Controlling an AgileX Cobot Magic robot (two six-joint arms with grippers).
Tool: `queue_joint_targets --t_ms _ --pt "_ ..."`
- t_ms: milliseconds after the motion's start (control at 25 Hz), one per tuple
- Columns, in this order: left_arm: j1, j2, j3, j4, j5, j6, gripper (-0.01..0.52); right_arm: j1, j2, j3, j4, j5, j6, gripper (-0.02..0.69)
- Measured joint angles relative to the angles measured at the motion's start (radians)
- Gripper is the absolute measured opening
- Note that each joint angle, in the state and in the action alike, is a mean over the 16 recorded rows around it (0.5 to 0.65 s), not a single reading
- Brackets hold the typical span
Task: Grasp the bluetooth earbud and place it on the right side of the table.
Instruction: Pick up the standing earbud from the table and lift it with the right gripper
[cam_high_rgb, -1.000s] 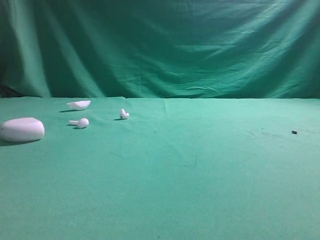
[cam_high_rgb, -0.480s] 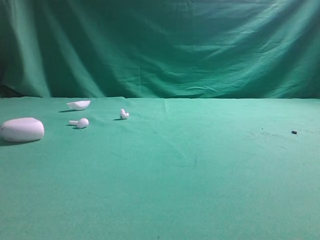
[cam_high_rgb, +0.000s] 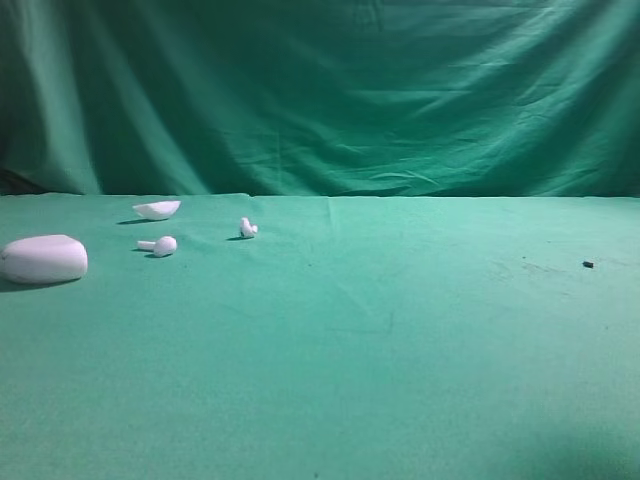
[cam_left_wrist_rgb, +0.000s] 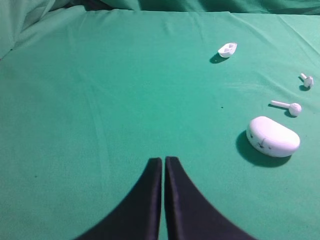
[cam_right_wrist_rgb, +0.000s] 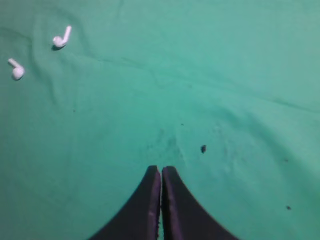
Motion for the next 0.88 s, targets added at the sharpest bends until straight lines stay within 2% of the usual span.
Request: queue_joint_targets --t_ms 160,480,640,880 --pt "0.000 0.000 0.000 0.000 0.000 0.000 0.000 0.121 0.206 -0.193 -0.056 0.130 0.012 0.000" --pt "0.000 0.000 0.000 0.000 0.000 0.000 0.000 0.352 0.597 -0.585 -0.186 0.285 0.145 0.013" --pt "0.000 0.000 0.000 0.000 0.000 0.000 0.000 0.406 0.783 -0.782 -0.196 0.355 0.186 0.069" --pt "0.000 0.000 0.000 0.000 0.000 0.000 0.000 0.435 1.030 -1.045 -0.161 0.432 0.210 0.197"
